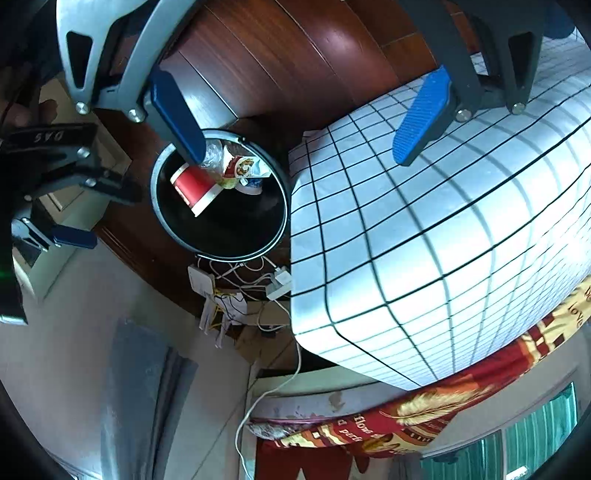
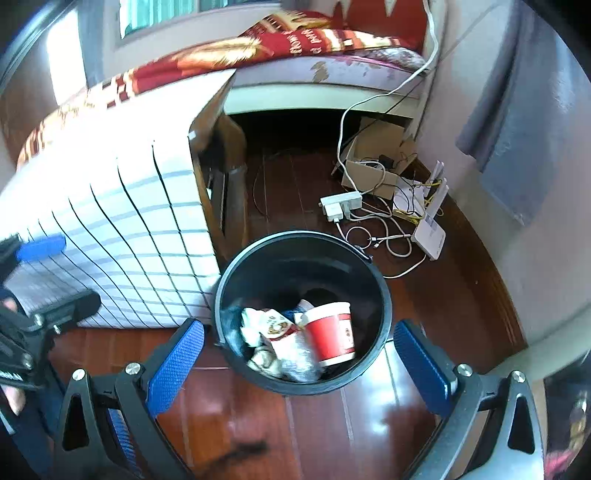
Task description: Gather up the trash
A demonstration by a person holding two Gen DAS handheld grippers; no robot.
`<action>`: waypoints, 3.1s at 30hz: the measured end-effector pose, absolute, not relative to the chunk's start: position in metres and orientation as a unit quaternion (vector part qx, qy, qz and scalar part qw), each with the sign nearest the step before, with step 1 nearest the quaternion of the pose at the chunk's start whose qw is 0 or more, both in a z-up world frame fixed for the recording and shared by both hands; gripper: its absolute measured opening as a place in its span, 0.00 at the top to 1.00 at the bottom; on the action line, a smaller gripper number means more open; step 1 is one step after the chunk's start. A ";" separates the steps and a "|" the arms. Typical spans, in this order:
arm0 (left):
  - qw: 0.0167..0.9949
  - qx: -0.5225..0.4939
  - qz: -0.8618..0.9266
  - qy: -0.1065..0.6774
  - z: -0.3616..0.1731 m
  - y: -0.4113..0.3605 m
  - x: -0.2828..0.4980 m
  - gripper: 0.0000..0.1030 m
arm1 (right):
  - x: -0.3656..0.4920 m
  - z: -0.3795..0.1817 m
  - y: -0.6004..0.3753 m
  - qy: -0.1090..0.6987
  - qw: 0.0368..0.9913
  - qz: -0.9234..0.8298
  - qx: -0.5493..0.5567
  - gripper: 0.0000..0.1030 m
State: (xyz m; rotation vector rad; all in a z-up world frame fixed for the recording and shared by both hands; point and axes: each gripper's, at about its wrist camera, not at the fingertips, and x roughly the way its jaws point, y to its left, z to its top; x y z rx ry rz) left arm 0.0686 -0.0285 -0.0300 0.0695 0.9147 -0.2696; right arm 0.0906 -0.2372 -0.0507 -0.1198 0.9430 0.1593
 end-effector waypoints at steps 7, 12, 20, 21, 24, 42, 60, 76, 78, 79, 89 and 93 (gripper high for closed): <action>0.903 0.049 -0.114 0.412 0.004 -0.021 0.039 0.00 | 0.053 -0.007 -0.228 0.430 0.900 0.057 -0.030 0.00; 0.915 0.050 -0.116 0.382 0.030 -0.016 0.018 0.00 | 0.023 0.027 -0.218 0.402 0.914 0.054 -0.032 0.00; 0.931 0.045 -0.115 0.344 0.065 -0.006 -0.015 0.01 | -0.018 0.069 -0.203 0.365 0.928 0.050 -0.051 0.00; 0.933 0.045 -0.114 0.338 0.069 -0.006 -0.020 0.01 | -0.025 0.075 -0.200 0.360 0.930 0.049 -0.055 0.00; 0.940 0.044 -0.107 0.321 0.081 -0.003 -0.037 0.00 | -0.041 0.092 -0.196 0.345 0.936 0.049 -0.056 0.00; 0.955 0.029 -0.090 0.281 0.106 0.013 -0.059 0.00 | -0.069 0.136 -0.190 0.298 0.951 0.045 -0.065 0.00; 0.956 0.041 -0.096 0.275 0.109 0.011 -0.061 0.00 | -0.071 0.135 -0.197 0.298 0.952 0.037 -0.062 0.00; 0.956 0.043 -0.102 0.273 0.112 0.008 -0.060 0.00 | -0.070 0.136 -0.198 0.299 0.952 0.036 -0.062 0.00; 0.956 0.043 -0.102 0.273 0.112 0.008 -0.060 0.00 | -0.070 0.137 -0.198 0.298 0.952 0.034 -0.064 0.00; 0.955 0.042 -0.103 0.274 0.112 0.009 -0.060 0.00 | -0.070 0.137 -0.198 0.298 0.952 0.033 -0.064 0.00; 0.954 0.040 -0.104 0.278 0.112 0.006 -0.059 0.00 | -0.070 0.137 -0.200 0.299 0.952 0.033 -0.063 0.00; 0.954 0.040 -0.105 0.279 0.111 0.006 -0.059 0.00 | -0.070 0.136 -0.199 0.299 0.952 0.033 -0.064 0.00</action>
